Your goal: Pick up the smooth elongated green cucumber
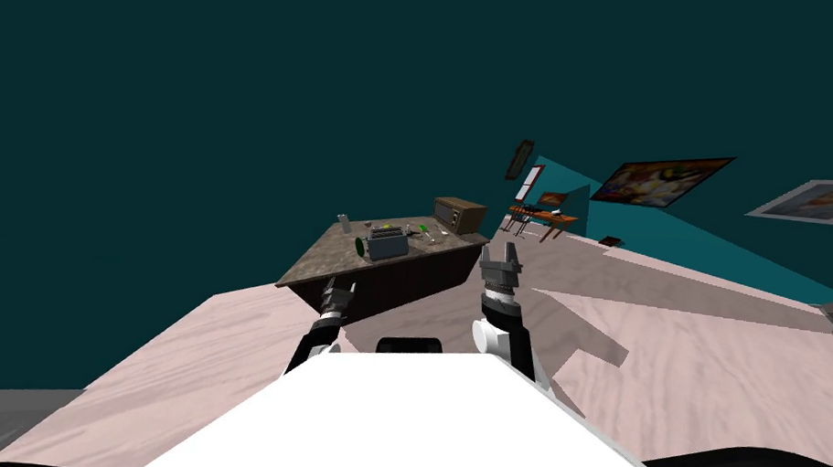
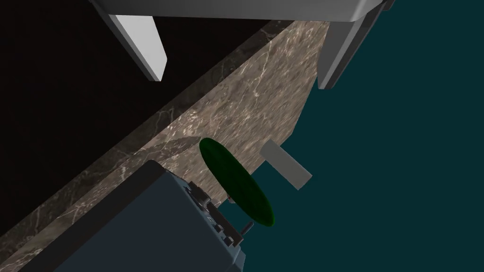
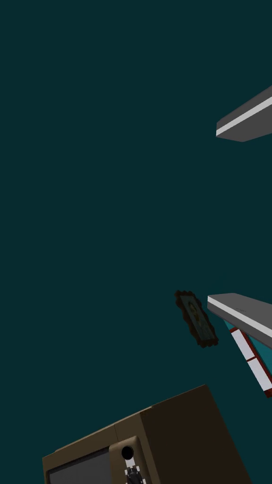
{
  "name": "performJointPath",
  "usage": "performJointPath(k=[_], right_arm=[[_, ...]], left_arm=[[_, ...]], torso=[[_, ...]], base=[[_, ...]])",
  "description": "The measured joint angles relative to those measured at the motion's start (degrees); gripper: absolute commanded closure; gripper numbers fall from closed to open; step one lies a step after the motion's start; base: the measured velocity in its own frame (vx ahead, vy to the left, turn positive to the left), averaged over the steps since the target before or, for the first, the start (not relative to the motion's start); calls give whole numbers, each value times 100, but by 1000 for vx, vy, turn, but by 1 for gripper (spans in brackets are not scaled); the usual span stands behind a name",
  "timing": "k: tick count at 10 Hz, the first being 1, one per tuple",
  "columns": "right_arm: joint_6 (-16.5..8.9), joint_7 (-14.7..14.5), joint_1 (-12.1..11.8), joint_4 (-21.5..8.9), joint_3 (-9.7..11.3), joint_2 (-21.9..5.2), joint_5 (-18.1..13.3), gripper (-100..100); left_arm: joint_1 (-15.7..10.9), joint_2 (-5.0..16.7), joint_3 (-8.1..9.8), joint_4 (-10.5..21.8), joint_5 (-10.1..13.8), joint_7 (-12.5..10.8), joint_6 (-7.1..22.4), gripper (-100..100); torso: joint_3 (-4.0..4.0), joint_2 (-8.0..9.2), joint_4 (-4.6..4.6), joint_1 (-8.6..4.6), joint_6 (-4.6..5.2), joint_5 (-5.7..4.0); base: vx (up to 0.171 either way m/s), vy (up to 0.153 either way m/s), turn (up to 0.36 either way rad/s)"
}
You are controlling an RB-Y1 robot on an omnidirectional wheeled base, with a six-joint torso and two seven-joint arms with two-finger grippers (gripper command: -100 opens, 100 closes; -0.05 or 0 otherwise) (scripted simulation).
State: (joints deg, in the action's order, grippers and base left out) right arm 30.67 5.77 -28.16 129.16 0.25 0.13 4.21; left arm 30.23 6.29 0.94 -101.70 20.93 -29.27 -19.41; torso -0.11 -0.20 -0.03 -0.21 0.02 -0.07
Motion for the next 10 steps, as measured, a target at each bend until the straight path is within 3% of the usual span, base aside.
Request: performJointPath(k=[4, 7, 10], right_arm=[[0, 0, 0, 0, -1, -1, 0, 0], [0, 0, 0, 0, -1, -1, 0, 0], [0, 0, 0, 0, -1, -1, 0, 0]], left_arm=[[-27, 119, 96, 322, 354, -419, -35, -100], [-136, 197, 246, 583, 695, -780, -180, -100], [-207, 192, 443, 632, 997, -1059, -284, -100]], torso=[[-3, -5, -1, 18, 0, 3], [-8, -14, -3, 30, 0, 6], [-5, -9, -2, 39, -1, 8]], base=[[69, -22, -104], [83, 18, -147], [75, 48, -152]])
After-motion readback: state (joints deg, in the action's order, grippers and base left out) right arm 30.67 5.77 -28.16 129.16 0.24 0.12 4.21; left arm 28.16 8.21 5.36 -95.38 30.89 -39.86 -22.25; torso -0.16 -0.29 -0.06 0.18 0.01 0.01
